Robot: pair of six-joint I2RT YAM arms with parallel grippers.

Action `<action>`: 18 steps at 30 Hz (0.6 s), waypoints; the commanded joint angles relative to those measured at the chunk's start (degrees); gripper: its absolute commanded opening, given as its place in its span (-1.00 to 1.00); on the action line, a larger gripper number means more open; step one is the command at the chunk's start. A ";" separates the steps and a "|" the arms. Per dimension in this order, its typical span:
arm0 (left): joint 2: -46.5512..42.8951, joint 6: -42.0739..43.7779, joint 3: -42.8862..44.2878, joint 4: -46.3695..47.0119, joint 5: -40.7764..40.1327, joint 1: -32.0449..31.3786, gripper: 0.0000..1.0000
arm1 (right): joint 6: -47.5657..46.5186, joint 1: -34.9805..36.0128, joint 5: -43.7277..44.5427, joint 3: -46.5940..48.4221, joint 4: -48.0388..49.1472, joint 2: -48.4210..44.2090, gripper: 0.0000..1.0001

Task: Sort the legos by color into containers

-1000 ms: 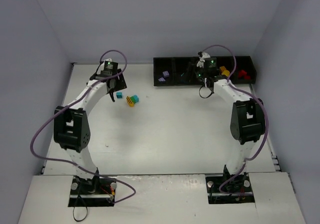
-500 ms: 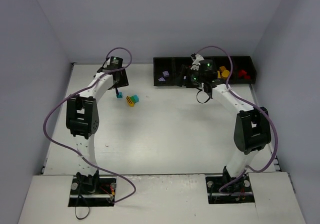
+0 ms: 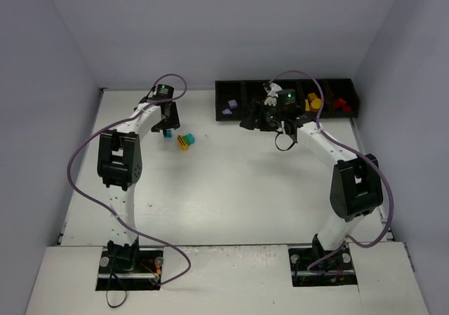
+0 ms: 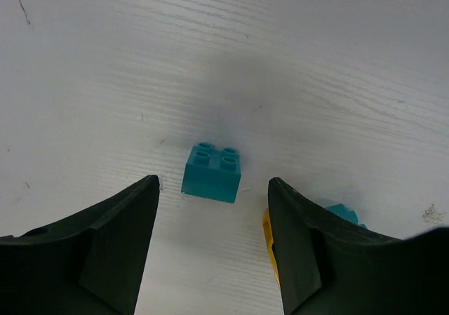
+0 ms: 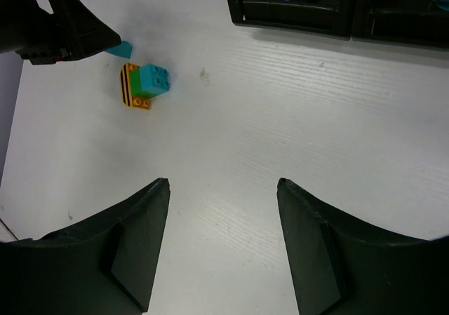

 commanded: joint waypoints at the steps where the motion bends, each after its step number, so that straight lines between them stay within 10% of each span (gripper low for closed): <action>1: -0.14 1.72 1.46 0.59 0.32 0.50 0.09 | -1.02 0.87 -1.06 -0.48 1.13 -4.41 0.19; 13: 1.98 2.33 2.61 0.94 0.24 0.50 -0.12 | -1.55 2.02 -1.41 -1.54 0.78 -5.29 0.19; 18: -0.83 3.21 1.91 1.90 2.33 0.50 -0.86 | -2.16 2.37 -2.28 -0.75 0.43 -5.29 0.19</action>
